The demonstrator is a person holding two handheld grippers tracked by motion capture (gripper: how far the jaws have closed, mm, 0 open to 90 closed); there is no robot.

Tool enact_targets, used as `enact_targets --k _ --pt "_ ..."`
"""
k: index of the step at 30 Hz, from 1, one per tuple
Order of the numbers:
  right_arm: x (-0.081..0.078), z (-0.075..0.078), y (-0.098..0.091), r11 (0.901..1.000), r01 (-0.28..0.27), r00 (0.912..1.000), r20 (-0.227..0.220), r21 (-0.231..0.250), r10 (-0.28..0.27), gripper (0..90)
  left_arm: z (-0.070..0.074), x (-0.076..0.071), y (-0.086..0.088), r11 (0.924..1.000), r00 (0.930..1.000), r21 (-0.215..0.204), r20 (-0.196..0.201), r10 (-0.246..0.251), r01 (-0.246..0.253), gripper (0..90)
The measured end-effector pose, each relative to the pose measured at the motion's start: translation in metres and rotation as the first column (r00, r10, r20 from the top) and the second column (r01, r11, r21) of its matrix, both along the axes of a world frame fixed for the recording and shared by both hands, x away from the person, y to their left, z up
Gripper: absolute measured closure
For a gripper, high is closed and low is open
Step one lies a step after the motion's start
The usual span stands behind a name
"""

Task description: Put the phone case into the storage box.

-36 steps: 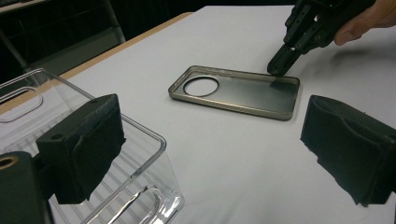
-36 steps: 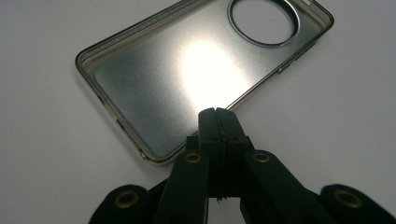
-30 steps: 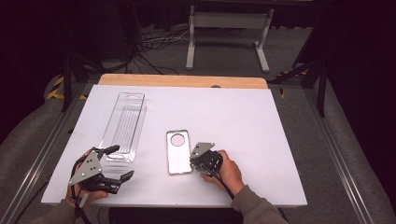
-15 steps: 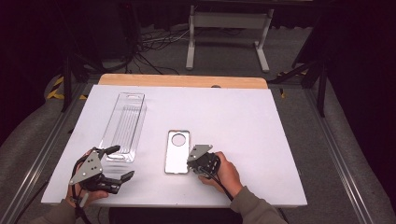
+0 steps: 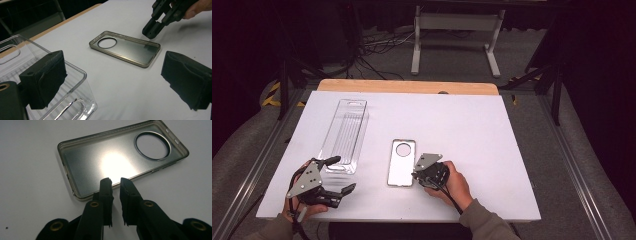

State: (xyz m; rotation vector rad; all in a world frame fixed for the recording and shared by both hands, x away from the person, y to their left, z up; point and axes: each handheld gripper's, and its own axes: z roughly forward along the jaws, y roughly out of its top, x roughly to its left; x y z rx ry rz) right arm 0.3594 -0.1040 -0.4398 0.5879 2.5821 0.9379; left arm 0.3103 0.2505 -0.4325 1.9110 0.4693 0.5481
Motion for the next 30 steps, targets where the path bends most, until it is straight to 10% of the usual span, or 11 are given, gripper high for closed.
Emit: enact_targets --k 14,30 --pt "-0.001 0.02 -0.012 0.9971 0.008 0.9944 0.105 0.076 -0.016 57.6 0.0 0.0 -0.001 1.0 1.0 0.007 0.003 -0.005 0.005 6.4" --pt "-0.004 0.037 -0.023 0.9828 0.037 0.9637 0.254 0.181 -0.083 21.8 0.0 0.001 -0.001 0.9999 1.0 0.016 0.0 -0.004 0.004 6.2"
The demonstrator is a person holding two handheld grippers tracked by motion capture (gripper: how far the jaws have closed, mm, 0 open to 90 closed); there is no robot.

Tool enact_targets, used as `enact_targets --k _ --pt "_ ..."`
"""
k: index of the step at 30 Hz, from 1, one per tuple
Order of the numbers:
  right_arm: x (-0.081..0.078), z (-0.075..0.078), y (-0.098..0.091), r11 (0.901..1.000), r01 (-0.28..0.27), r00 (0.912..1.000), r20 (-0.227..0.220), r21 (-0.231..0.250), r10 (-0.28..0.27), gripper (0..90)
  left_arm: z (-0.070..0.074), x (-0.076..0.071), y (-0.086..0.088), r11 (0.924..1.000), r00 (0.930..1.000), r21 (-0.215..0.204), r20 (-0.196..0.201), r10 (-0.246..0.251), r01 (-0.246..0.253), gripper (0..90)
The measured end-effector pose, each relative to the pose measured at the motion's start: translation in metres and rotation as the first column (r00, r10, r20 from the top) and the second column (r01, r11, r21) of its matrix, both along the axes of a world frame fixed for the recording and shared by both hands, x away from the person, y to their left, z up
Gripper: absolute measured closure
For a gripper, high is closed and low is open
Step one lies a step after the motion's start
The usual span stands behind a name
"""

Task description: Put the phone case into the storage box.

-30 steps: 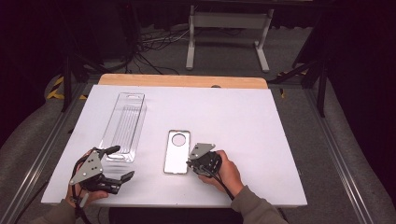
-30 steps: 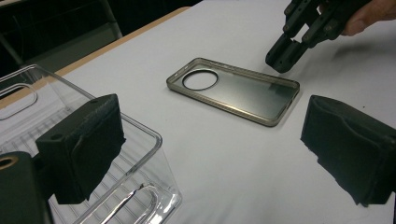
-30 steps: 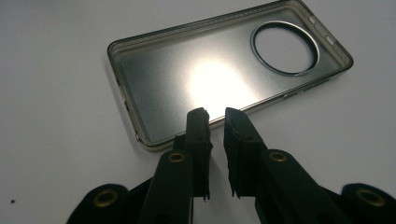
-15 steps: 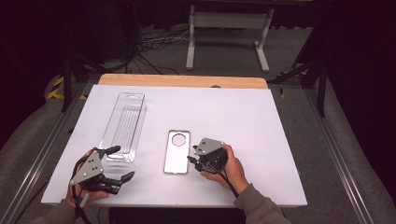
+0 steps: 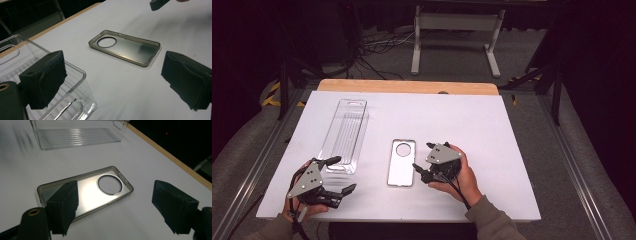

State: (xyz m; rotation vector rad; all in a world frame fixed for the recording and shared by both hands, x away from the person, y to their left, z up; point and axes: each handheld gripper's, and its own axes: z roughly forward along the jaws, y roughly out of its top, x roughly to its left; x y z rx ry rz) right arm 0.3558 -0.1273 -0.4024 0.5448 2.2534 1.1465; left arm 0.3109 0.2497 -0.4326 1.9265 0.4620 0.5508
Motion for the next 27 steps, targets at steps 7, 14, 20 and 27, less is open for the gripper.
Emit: enact_targets --k 7,14,20,27 --pt "-0.001 0.006 -0.004 0.9995 0.03 0.9988 0.038 0.006 -0.031 15.4 0.0 0.0 0.0 1.0 1.0 0.004 0.002 -0.002 0.002 6.0" --pt "0.001 0.012 -0.011 0.9991 0.036 0.9992 0.017 0.023 -0.036 12.9 -0.001 0.001 -0.001 1.0 1.0 0.004 -0.002 -0.001 0.001 6.2" --pt "0.004 0.016 -0.018 0.9973 0.071 0.9972 0.021 0.019 -0.071 12.5 -0.002 0.002 -0.002 1.0 1.0 0.005 -0.008 0.005 -0.005 6.3" --pt "0.012 0.02 -0.021 0.9958 0.09 0.9959 -0.005 0.016 -0.09 14.8 -0.002 0.002 -0.003 1.0 0.9999 0.006 -0.011 0.008 -0.008 6.4"
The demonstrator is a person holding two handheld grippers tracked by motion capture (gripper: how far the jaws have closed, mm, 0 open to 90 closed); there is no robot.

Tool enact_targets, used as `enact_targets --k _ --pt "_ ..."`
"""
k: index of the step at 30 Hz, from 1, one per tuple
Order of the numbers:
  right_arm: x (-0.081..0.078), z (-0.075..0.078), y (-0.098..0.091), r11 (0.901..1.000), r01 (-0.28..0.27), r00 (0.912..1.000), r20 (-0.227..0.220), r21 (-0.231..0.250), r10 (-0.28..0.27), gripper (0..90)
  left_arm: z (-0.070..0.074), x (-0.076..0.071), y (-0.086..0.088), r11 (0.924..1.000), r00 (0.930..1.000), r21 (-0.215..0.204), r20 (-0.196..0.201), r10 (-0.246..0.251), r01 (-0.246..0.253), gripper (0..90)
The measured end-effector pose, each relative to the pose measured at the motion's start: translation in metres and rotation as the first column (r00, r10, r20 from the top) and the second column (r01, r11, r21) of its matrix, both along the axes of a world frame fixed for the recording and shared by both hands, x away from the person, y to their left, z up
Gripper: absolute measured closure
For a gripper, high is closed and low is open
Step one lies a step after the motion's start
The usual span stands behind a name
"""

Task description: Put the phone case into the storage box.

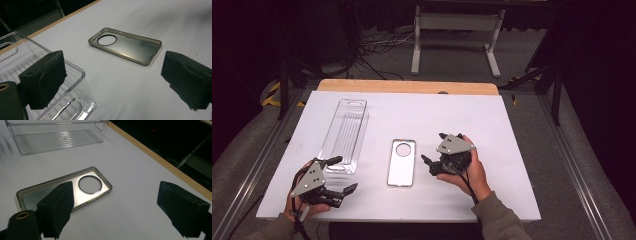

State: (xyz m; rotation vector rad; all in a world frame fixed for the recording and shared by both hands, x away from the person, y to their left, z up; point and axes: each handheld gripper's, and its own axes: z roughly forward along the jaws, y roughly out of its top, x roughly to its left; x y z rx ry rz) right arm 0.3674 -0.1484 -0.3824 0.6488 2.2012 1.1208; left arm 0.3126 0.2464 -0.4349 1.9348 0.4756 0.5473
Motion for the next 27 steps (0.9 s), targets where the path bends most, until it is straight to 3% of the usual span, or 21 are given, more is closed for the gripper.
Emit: enact_targets --k 4,10,22,27 --pt "0.008 0.003 -0.002 0.9999 0.004 1.0 -0.004 0.015 -0.004 17.3 0.0 0.0 0.0 1.0 1.0 -0.001 -0.001 0.0 0.0 6.4" --pt "0.026 0.007 -0.003 0.9993 0.009 0.9989 -0.046 0.037 -0.007 18.7 0.0 0.001 0.0 1.0 1.0 0.0 0.0 0.001 -0.001 6.6" --pt "0.069 0.004 0.03 0.9986 0.019 0.9913 -0.129 -0.049 -0.025 22.8 0.0 0.0 0.0 0.9999 0.9999 -0.001 0.003 -0.014 0.014 6.6" --pt "0.087 -0.005 0.044 0.9948 0.033 0.9818 -0.183 -0.096 -0.051 23.4 0.0 -0.001 0.001 0.9998 0.9999 -0.008 -0.002 -0.016 0.016 6.6"
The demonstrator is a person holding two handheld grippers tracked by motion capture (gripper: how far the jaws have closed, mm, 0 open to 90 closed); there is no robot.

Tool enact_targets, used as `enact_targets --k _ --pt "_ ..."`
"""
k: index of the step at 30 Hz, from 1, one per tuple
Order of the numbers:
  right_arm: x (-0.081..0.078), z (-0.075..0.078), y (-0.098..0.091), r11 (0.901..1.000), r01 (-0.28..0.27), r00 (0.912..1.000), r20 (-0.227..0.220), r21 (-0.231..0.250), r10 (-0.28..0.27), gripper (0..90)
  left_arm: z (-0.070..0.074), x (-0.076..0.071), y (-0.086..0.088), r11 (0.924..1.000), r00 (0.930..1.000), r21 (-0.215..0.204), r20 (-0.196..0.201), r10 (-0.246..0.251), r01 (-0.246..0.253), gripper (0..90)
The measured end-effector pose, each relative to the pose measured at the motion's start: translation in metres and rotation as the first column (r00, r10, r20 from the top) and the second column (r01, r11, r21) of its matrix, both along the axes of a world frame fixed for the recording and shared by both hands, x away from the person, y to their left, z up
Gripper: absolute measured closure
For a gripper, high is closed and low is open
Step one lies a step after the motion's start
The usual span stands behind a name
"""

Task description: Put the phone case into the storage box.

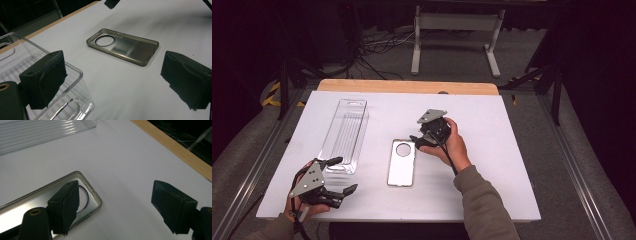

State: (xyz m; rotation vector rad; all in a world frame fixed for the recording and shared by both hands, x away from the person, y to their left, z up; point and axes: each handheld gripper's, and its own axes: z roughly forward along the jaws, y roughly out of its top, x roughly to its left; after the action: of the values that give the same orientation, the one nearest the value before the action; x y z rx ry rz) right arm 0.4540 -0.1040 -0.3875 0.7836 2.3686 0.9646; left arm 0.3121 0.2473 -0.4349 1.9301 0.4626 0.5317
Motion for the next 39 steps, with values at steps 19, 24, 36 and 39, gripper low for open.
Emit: enact_targets --k 19,24,36,39 --pt "0.039 -0.036 0.025 0.9906 0.0 0.9712 -0.236 -0.137 -0.033 41.3 0.001 -0.001 0.002 0.9999 0.9999 -0.011 0.002 -0.011 0.011 6.4" --pt "0.043 -0.036 0.034 0.9865 -0.031 0.9669 -0.255 -0.161 -0.011 53.8 0.002 -0.001 0.004 0.9998 0.9998 -0.011 0.001 -0.019 0.019 6.4" --pt "0.048 -0.042 0.035 0.9858 -0.063 0.9563 -0.292 -0.156 0.015 70.1 0.001 0.0 0.004 0.9998 0.9999 -0.014 -0.003 -0.015 0.015 6.4" --pt "0.046 -0.043 0.036 0.983 -0.087 0.9528 -0.302 -0.162 0.034 76.2 0.001 0.0 0.003 0.9998 0.9998 -0.007 -0.003 -0.019 0.019 6.4"
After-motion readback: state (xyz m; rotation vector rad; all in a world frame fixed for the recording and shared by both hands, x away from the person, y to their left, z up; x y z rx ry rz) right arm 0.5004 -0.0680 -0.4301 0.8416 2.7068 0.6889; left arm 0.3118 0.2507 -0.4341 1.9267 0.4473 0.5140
